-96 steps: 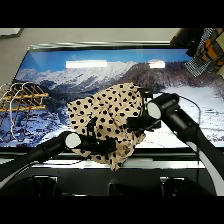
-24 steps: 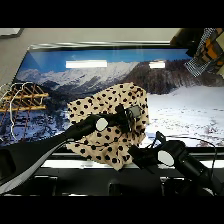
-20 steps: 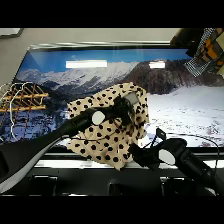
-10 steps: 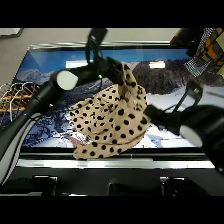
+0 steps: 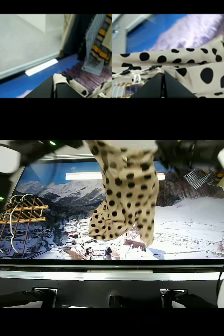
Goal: Fold the clothes and pants, and hang the long-sleeved shirts on hangers.
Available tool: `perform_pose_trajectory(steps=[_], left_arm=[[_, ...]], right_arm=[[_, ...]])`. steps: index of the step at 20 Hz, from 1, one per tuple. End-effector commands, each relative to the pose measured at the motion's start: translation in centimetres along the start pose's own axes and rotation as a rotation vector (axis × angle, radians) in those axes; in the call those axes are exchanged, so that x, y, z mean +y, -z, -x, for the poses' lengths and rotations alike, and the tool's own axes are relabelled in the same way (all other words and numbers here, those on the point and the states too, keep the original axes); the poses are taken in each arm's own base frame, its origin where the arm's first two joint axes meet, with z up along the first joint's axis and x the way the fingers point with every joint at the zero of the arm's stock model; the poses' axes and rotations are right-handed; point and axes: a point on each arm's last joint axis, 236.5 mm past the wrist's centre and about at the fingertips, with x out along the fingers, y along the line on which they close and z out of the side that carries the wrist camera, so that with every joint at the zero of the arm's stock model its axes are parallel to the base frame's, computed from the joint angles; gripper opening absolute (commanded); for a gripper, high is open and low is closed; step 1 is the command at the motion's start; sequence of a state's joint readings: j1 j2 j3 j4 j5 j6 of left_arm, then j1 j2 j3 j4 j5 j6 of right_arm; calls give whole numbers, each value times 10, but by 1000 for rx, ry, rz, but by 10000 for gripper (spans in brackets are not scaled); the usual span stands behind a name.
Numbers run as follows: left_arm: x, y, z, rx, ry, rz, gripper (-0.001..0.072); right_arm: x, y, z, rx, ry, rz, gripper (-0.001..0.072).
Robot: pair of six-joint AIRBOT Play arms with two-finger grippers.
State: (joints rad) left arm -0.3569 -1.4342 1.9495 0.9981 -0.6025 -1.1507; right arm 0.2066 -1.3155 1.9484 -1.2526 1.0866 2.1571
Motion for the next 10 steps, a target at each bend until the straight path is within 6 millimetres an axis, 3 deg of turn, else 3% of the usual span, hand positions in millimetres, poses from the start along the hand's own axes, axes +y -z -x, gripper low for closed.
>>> perform_pose_trajectory(steps=[1, 3, 5, 10], left_arm=[[14, -47, 44, -59, -38, 33, 22], [12, -53, 68, -29, -44, 126, 22], [2, -40, 87, 67, -42, 225, 22], [-30, 36, 118, 438, -25, 475, 22]], right_arm=[[52, -27, 24, -67, -159, 129, 22], [60, -23, 49, -69, -165, 186, 22], [63, -12, 69, -44, -158, 216, 22], [40, 16, 84, 68, -58, 256, 22]])
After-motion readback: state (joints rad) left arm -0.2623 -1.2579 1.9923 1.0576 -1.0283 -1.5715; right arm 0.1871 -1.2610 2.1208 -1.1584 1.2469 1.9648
